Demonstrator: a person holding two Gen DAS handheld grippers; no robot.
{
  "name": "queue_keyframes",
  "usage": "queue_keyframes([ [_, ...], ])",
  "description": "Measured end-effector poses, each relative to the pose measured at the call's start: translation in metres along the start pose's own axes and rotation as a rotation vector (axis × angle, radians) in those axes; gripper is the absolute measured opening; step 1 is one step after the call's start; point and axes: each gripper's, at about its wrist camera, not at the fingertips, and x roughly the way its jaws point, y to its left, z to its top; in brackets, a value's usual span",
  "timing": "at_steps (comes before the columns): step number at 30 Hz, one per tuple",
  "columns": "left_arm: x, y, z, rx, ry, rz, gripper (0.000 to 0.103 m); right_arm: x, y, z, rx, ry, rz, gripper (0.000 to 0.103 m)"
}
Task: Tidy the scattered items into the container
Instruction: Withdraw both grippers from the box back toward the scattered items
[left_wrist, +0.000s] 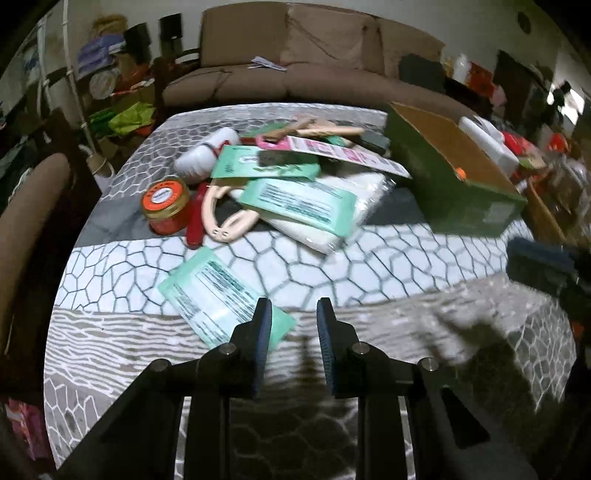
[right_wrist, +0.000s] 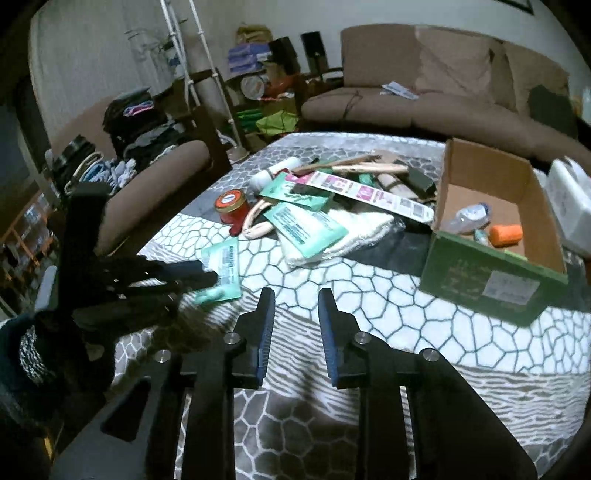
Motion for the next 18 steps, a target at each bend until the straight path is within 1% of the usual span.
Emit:
queue_keyframes([
  [3, -0.001, 0.01, 0.008, -0.006, -0.023, 0.025, 0.029, 0.002, -0.008, -0.001, 0.031, 0.01, -0.02, 0.024],
  [4, -0.001, 0.014, 0.011, -0.015, -0.03, 0.023, 0.032, 0.003, -0.011, -0.001, 0.04, 0.012, -0.023, 0.024],
  [5, 0.0, 0.019, 0.014, -0.032, -0.035, 0.024, 0.038, 0.003, -0.014, -0.001, 0.047, 0.01, -0.027, 0.024],
  [6, 0.0, 0.024, 0.017, -0.058, -0.041, 0.023, 0.042, 0.003, -0.016, 0.0, 0.057, 0.009, -0.028, 0.026],
  [8, 0.003, 0.028, 0.021, -0.097, -0.057, 0.012, 0.053, 0.005, -0.022, 0.0, 0.082, 0.012, -0.017, 0.029],
  [10, 0.011, 0.022, 0.027, -0.099, -0.063, -0.007, 0.056, 0.01, -0.03, 0.001, 0.127, 0.007, 0.0, 0.03],
  [13, 0.025, 0.008, 0.043, -0.054, -0.069, -0.024, 0.057, 0.019, -0.042, 0.003, 0.18, 0.006, -0.001, 0.03],
  [15, 0.031, 0.004, 0.055, -0.049, -0.093, -0.012, 0.058, 0.022, -0.048, 0.004, 0.191, -0.001, -0.014, 0.03],
  [18, 0.041, 0.004, 0.074, -0.033, -0.102, 0.016, 0.061, 0.025, -0.053, 0.007, 0.183, -0.003, -0.034, 0.031],
])
